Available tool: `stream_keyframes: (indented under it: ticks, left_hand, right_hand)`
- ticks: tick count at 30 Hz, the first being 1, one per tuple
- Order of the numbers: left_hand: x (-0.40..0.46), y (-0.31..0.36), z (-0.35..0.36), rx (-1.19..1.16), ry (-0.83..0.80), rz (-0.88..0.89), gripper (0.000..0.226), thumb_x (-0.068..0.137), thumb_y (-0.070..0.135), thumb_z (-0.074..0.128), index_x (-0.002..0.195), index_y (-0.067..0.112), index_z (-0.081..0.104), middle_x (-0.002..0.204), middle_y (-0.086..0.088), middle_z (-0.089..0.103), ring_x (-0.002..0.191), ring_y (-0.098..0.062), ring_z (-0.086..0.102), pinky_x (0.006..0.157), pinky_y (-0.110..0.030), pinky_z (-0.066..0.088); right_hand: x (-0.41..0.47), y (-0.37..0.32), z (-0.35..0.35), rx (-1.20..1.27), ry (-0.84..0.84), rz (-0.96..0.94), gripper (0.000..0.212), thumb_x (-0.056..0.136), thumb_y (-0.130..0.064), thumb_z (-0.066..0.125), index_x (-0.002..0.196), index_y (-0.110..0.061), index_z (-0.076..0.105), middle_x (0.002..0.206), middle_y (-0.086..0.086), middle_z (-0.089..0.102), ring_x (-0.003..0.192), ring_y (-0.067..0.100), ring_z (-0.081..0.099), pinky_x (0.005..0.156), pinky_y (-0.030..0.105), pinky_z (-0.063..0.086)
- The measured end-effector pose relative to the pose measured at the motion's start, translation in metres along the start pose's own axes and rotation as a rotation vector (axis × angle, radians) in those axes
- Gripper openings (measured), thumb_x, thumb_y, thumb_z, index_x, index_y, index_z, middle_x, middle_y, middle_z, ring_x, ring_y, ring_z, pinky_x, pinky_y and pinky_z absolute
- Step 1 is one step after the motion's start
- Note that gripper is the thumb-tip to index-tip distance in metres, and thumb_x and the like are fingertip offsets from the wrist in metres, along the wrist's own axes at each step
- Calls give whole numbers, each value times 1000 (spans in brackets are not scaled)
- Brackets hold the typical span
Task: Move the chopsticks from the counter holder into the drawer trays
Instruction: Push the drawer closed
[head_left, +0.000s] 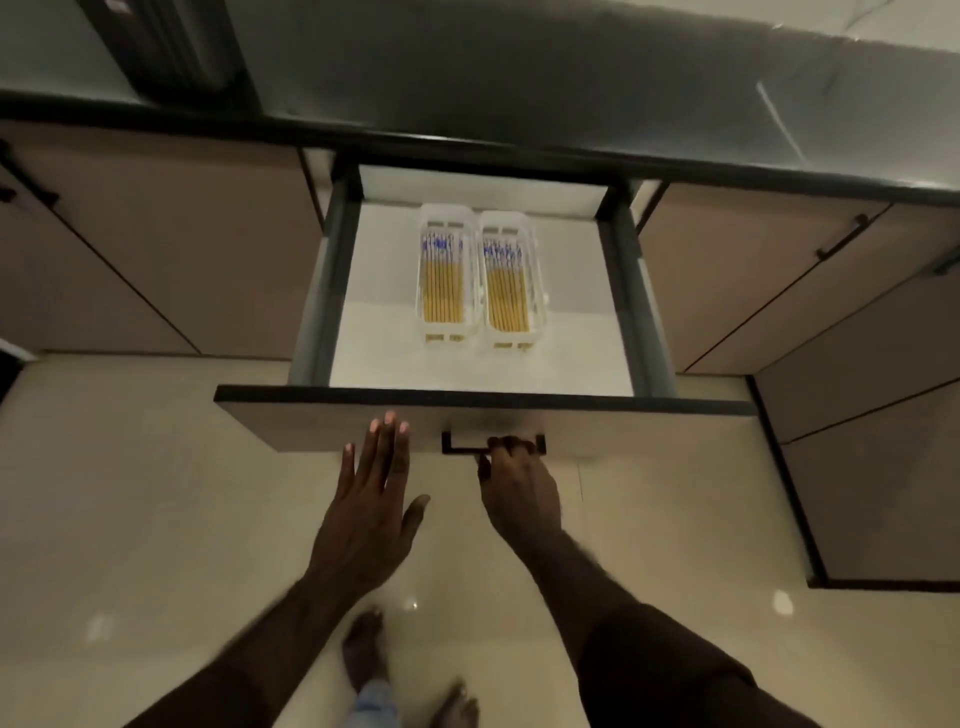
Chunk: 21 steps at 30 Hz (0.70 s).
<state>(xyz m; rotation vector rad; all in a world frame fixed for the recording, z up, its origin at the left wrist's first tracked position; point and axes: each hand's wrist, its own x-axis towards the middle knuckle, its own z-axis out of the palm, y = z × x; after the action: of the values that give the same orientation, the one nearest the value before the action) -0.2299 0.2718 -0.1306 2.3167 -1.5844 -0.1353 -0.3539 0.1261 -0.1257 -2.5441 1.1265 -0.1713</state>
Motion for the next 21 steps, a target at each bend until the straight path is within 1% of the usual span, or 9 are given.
stream_keyframes:
  ticks: [2,3,4,7,10,14,19,21]
  left_hand:
    - [0,-6,8,12,-7,-21,80,95,44,37,152,3,-1,161,-16,-6,149,-30,-2,120,-47,2]
    - [-1,-10,12,16,-10,-41,81,95,45,37,152,4,-2,161,-15,-8,149,-30,-3,120,-47,2]
    - [-2,-13,15,20,-9,-62,81,95,45,37,152,4,-3,161,-14,-9,149,-30,-3,120,-48,3]
    - [2,-23,21,38,-3,-119,82,94,45,36,152,5,-5,161,-14,-10,149,-29,-5,119,-51,6]
    - [9,-26,23,58,-16,-143,82,93,46,35,152,5,-6,161,-15,-9,149,-29,-5,118,-52,7]
    - [21,-25,25,53,-1,-170,86,91,41,43,152,7,-7,160,-14,-7,149,-29,-4,118,-51,8]
    - [44,-27,27,73,5,-204,90,92,41,45,150,10,-16,159,-14,-11,148,-29,-6,117,-48,3]
    - [57,-31,29,71,9,-212,90,91,42,44,150,10,-16,159,-14,-10,148,-29,-6,117,-49,4]
  right_hand:
    - [4,3,10,-37,-78,1,30,98,-21,54,125,-10,60,121,11,65,114,28,57,91,34,49]
    - [6,4,13,-52,-108,3,30,97,-17,55,126,-11,60,122,10,65,116,28,56,93,34,48]
    - [8,5,14,-54,-127,9,31,95,-12,56,126,-13,61,122,10,65,116,27,56,93,33,48]
    - [14,8,15,-54,-151,12,34,90,-5,59,122,-15,64,117,7,67,109,25,59,83,31,49]
    - [20,11,13,-56,-162,20,33,90,-6,59,121,-16,66,114,7,69,101,24,63,78,28,50]
    - [33,11,11,-37,-187,48,33,92,-8,59,123,-17,65,115,7,69,100,24,64,82,30,51]
    - [58,11,8,-33,-203,67,29,93,-9,58,120,-16,66,114,9,69,100,25,65,86,34,55]
    - [71,11,7,-25,-193,74,26,94,-11,58,118,-15,68,112,9,70,99,25,66,86,35,55]
